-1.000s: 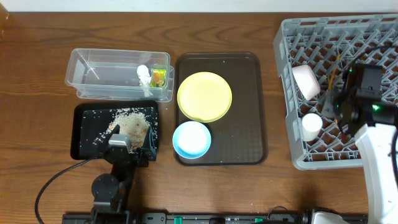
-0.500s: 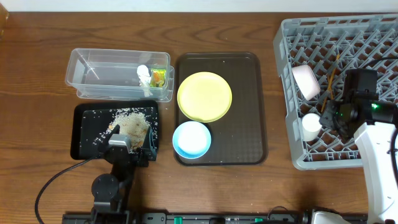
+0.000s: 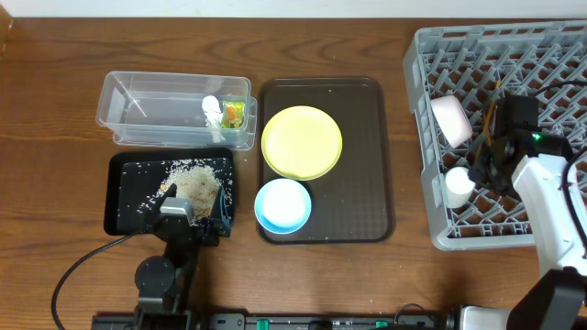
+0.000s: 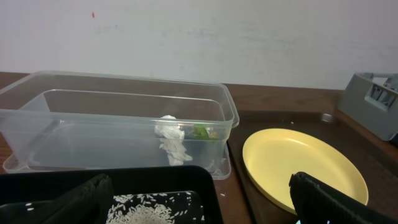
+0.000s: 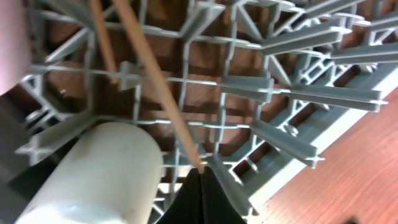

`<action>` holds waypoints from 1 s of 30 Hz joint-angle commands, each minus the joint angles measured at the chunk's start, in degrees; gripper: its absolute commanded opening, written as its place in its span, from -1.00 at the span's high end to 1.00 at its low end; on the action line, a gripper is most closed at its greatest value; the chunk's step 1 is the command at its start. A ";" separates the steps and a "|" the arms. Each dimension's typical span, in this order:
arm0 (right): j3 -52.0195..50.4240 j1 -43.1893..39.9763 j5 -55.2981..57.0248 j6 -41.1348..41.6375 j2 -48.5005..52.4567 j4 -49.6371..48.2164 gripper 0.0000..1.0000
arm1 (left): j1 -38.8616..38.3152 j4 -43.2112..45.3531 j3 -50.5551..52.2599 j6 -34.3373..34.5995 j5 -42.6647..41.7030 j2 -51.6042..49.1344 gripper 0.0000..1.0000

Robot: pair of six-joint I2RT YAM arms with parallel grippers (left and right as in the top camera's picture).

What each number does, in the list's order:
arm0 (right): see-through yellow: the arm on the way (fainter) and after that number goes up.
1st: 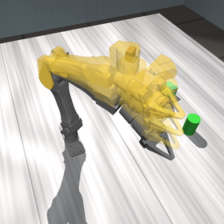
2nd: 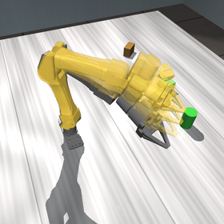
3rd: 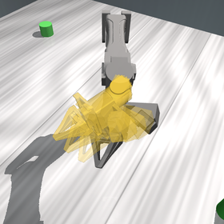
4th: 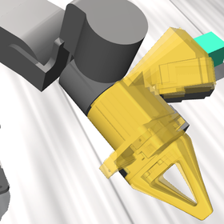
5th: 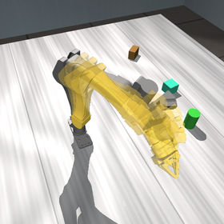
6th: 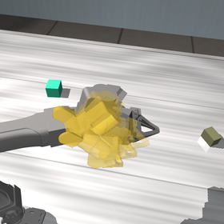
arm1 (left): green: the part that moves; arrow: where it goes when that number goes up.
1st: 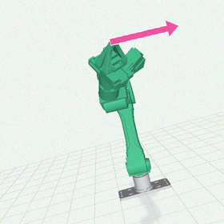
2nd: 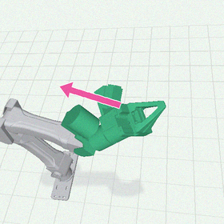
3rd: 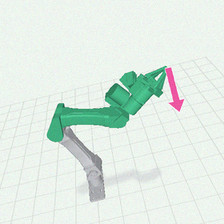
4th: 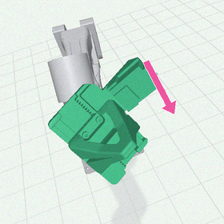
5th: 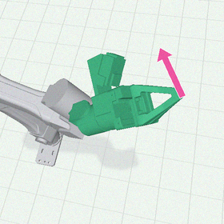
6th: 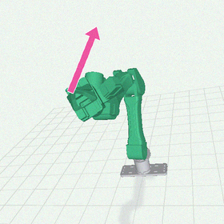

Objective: Sort waste into correct bins and load items into the dishwasher rack
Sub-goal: 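Carry the chopstick into the dish rack and stand it upright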

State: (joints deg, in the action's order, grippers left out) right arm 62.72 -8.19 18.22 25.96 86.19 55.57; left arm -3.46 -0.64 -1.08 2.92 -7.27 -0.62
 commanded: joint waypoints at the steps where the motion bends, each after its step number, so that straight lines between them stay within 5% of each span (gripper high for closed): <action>1: 0.48 -1.73 4.44 3.23 -0.87 -0.07 0.98 | 0.17 -0.59 0.85 -0.52 0.04 0.39 -0.86; 6: 1.81 -2.67 3.43 3.56 -5.66 -0.66 0.95 | 0.17 -0.61 0.85 -0.52 0.04 0.39 -0.86; 11: 1.62 -1.60 -9.86 -2.45 -8.17 -2.08 0.84 | 0.17 -0.61 0.85 -0.52 0.04 0.39 -0.86; 30: -1.86 -2.84 3.69 2.10 0.63 -4.37 0.98 | 0.17 -0.59 0.85 -0.52 0.04 0.39 -0.86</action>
State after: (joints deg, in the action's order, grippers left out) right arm 61.10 -9.80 14.83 25.63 86.76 50.33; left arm -3.46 -0.64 -1.08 2.92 -7.27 -0.62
